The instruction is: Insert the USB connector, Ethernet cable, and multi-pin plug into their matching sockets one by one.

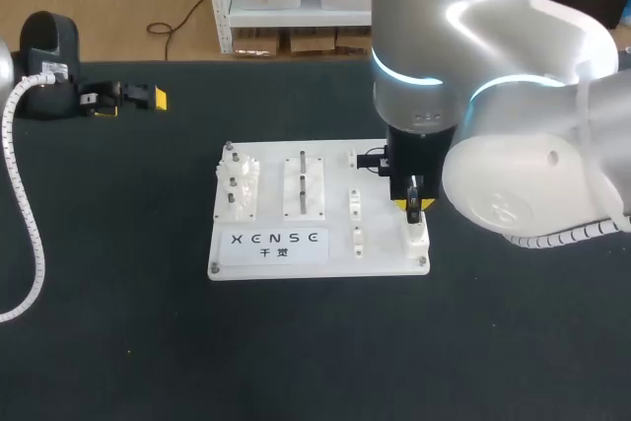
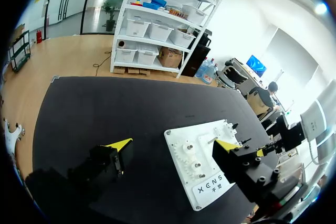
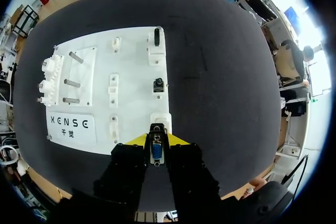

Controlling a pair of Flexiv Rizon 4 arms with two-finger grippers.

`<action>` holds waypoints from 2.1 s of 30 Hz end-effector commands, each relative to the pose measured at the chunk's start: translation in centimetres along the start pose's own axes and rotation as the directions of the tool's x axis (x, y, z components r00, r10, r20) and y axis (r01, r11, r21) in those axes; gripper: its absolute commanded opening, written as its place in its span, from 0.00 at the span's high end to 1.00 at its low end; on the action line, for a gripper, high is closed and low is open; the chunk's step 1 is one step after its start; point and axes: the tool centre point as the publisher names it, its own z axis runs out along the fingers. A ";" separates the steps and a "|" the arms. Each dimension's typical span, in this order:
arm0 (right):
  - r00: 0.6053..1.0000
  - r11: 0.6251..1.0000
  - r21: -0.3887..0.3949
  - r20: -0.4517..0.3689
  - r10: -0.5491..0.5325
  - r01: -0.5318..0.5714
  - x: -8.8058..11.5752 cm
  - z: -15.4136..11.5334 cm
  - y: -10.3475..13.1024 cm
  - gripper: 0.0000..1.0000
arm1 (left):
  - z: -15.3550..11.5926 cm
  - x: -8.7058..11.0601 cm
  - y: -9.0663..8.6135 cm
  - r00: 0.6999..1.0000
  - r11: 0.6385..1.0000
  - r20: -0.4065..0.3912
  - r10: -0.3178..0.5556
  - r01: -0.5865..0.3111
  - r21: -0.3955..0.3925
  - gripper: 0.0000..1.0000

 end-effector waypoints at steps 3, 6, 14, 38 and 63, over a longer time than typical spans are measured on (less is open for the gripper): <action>1.000 1.000 0.000 0.007 0.005 -0.005 0.1 0.1 -0.2 1.00 | 0.0 0.0 0.0 1.000 1.000 0.000 0.000 0.000 0.000 0.00; 1.000 1.000 0.001 0.012 0.005 -0.005 0.1 -0.1 -0.3 1.00 | 0.0 0.0 0.0 1.000 1.000 0.000 0.000 0.000 0.000 0.00; 1.000 1.000 0.007 0.023 0.003 -0.003 0.1 -0.3 -0.5 1.00 | 0.0 0.0 0.0 1.000 1.000 0.000 0.000 0.000 0.000 0.00; 1.000 1.000 0.012 0.011 0.004 -0.004 0.1 0.3 -0.5 1.00 | 0.0 0.0 0.0 1.000 1.000 0.000 0.000 0.000 0.000 0.00; 1.000 1.000 0.004 0.021 0.011 -0.011 0.0 -0.2 -0.7 1.00 | 0.0 0.0 0.0 1.000 1.000 0.000 0.000 0.000 0.000 0.00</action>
